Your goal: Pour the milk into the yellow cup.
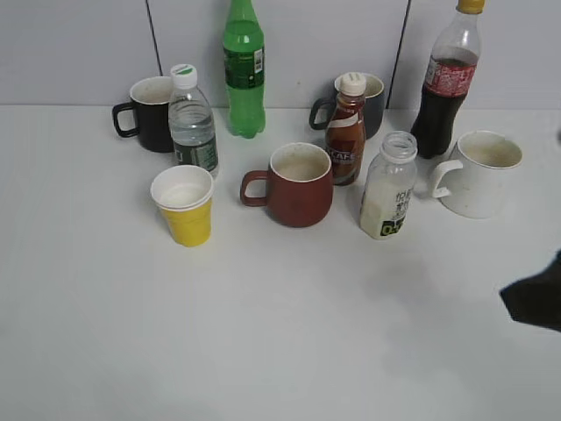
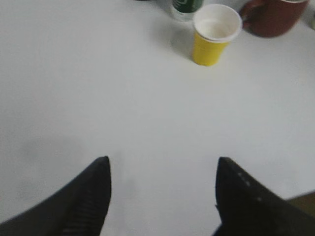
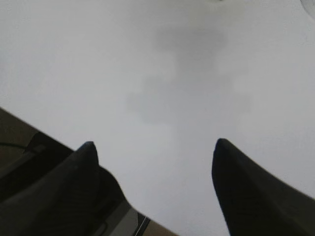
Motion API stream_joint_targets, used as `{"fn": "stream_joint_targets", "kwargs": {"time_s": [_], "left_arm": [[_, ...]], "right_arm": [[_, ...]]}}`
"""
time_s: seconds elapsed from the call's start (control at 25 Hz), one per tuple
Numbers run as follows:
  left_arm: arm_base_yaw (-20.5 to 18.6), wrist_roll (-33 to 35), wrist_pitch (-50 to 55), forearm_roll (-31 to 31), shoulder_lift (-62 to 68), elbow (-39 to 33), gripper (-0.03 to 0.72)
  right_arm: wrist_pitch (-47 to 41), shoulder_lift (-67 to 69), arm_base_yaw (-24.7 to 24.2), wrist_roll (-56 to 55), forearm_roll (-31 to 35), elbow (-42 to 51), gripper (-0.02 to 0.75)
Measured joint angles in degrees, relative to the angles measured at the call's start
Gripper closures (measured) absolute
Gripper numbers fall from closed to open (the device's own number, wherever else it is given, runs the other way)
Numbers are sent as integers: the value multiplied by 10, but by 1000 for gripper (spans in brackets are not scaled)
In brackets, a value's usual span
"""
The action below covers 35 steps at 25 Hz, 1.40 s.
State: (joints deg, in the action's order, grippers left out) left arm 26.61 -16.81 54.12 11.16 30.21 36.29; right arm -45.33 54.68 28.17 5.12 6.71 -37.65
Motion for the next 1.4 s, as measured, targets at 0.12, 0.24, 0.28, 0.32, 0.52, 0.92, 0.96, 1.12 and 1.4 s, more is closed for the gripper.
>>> {"fn": "stream_joint_targets", "kwargs": {"time_s": [0.12,0.24,0.28,0.32,0.52,0.92,0.96,1.12,1.4], "left_arm": [[1,55,99,-76,-96,3,183],[1,63,148,-89,-161,3,183],[1,63,151,-90,-171,3,183],[1,63,155,-92,-196,2,183],[1,89,159,-95,-276,-24,183],[1,115,76,-92,-306,-51,183],[1,115,71,-92,-306,-55,183],[1,117,64,-91,-306,-56,183],[1,117,64,-91,-306,-56,183]], "right_arm": [[-74,-71,0,2,6,0,202],[-115,-164,0,4,9,2,202],[-122,-188,0,4,9,7,202],[-132,-219,0,6,9,14,203],[-162,-374,0,14,10,53,203],[-147,-516,0,14,10,86,204],[-146,-516,0,14,10,86,204],[-145,-516,0,14,10,86,204],[-144,-516,0,14,10,86,204]]}}
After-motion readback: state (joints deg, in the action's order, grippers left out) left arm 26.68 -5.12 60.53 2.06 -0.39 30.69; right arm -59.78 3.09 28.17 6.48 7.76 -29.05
